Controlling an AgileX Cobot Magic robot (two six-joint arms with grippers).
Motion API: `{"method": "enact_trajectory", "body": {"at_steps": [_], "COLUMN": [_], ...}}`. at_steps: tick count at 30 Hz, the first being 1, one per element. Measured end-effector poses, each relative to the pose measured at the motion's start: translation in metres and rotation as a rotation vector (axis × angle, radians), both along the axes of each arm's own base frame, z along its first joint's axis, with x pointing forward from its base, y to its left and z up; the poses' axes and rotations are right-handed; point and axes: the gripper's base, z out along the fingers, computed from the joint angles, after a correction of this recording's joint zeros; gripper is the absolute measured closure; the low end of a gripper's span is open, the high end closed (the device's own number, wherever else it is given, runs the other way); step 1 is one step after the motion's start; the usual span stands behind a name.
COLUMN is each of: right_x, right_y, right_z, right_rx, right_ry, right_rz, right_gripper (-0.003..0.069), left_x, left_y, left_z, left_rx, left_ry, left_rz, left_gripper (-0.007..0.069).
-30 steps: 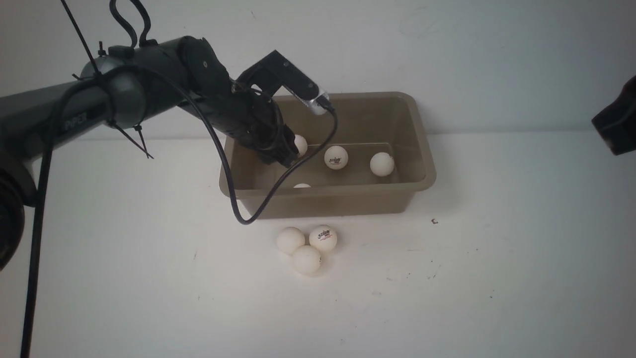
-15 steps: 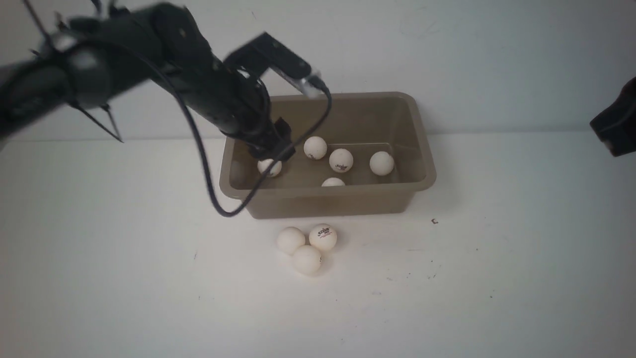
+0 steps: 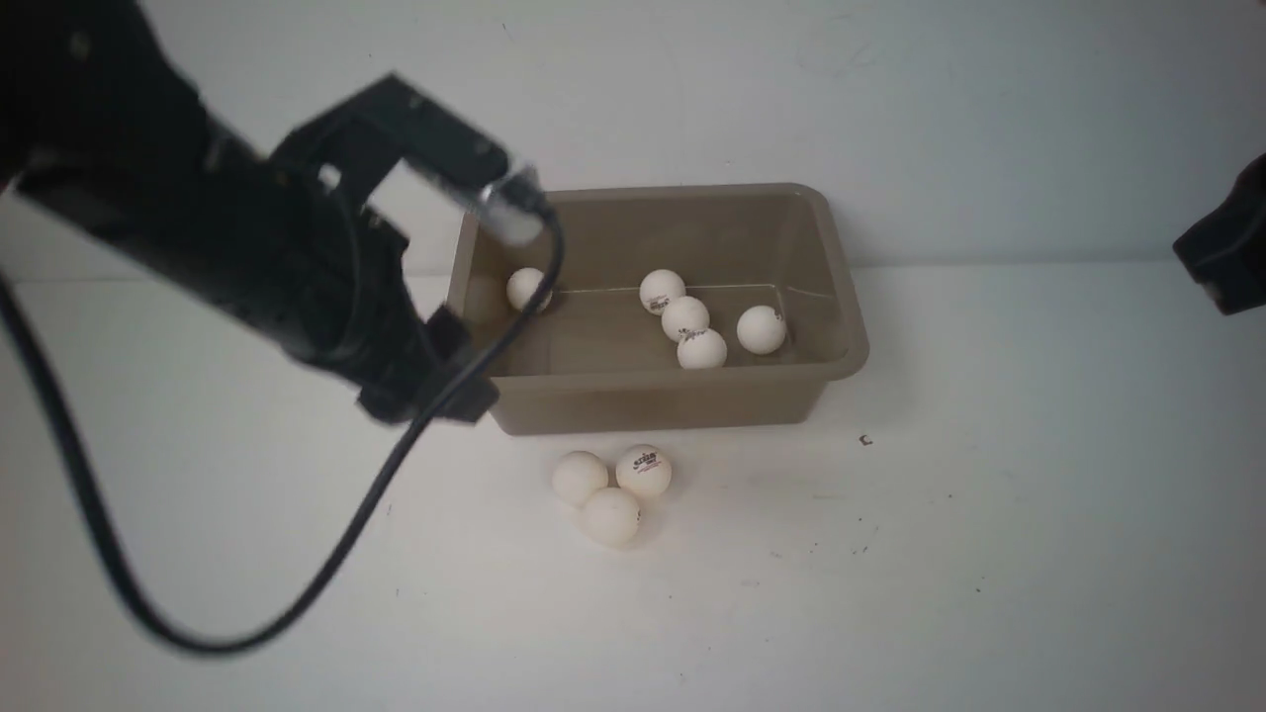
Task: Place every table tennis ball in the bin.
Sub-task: Use the left arm to clamp the table tennis ball closest to it
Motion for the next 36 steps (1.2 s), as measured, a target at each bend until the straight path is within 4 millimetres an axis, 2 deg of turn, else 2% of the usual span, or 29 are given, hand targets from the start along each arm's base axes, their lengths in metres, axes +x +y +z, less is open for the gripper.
{"method": "enact_trajectory", "body": {"at_steps": [6, 15, 19, 24, 31, 36], "right_x": [-0.006, -0.002, 0.004, 0.006, 0.005, 0.005], "right_y": [0.020, 0.047, 0.051, 0.050, 0.050, 0.050], "right_z": [-0.006, -0.031, -0.037, -0.037, -0.038, -0.038], "right_rx": [0.153, 0.149, 0.131, 0.108, 0.108, 0.108], "right_ry": [0.050, 0.127, 0.127, 0.113, 0.114, 0.114], "right_rz": [0.129, 0.241, 0.248, 0.245, 0.246, 0.246], "right_gripper": [0.0675, 0.0675, 0.0675, 0.0675, 0.0675, 0.0675], "left_x": [-0.029, -0.046, -0.043, -0.030, -0.008, -0.004], "left_y": [0.010, 0.018, 0.015, 0.003, -0.011, -0.031], "left_z": [-0.026, -0.023, -0.020, -0.022, -0.052, -0.070], "left_rx": [0.024, 0.024, -0.023, -0.199, -0.273, -0.247], "left_ry": [0.004, -0.111, -0.157, -0.134, -0.016, 0.008], "left_rz": [-0.008, 0.006, 0.014, 0.113, 0.198, 0.172], "left_gripper": [0.0157, 0.0157, 0.0157, 0.0157, 0.0181, 0.0211]}}
